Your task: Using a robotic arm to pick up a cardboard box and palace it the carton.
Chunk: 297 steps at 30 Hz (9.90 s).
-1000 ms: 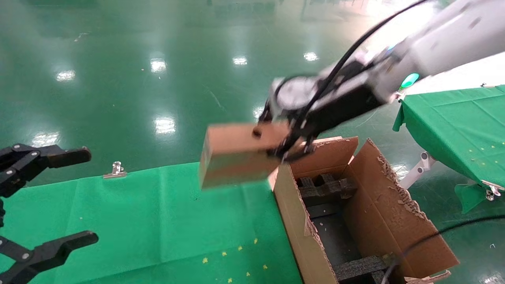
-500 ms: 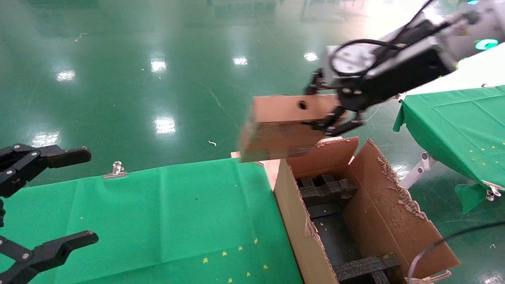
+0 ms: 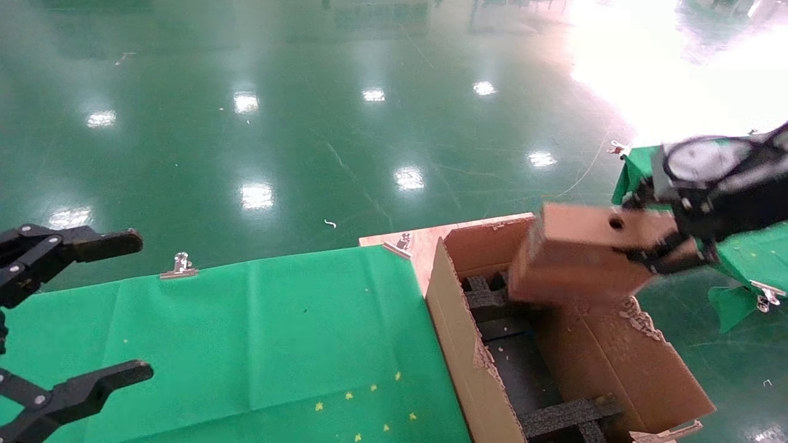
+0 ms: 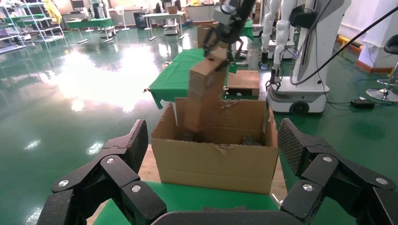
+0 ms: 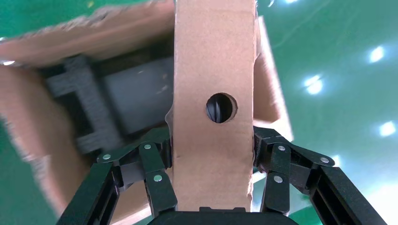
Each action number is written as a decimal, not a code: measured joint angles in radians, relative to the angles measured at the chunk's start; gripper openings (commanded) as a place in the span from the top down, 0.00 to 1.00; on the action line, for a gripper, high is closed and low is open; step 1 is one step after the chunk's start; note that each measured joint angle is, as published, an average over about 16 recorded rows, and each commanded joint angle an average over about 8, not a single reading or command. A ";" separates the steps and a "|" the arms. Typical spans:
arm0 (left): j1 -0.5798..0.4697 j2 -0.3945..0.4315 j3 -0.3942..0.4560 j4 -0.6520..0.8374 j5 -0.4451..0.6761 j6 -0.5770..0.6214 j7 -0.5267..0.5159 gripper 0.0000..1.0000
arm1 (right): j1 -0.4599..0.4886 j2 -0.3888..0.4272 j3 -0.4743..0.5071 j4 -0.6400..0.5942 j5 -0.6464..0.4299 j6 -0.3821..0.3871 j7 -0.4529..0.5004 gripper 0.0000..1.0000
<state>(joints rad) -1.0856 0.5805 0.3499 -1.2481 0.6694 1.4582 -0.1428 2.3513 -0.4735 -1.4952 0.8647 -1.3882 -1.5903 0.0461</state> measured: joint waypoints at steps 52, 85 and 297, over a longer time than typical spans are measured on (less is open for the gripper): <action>0.000 0.000 0.000 0.001 0.000 0.000 0.000 0.00 | -0.172 0.240 -0.167 0.432 -0.138 0.437 1.134 1.00; 0.000 0.000 0.000 0.001 0.000 -0.001 0.000 0.00 | -0.283 0.092 -0.266 0.491 -0.464 0.490 1.745 1.00; 0.001 -0.001 0.001 0.002 -0.001 -0.001 0.001 0.00 | -1.273 -0.138 1.212 0.420 0.656 0.098 0.153 0.00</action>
<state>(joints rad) -1.0848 0.5797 0.3506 -1.2464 0.6682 1.4569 -0.1418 1.0779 -0.6110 -0.2836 1.2842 -0.7323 -1.4927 0.1994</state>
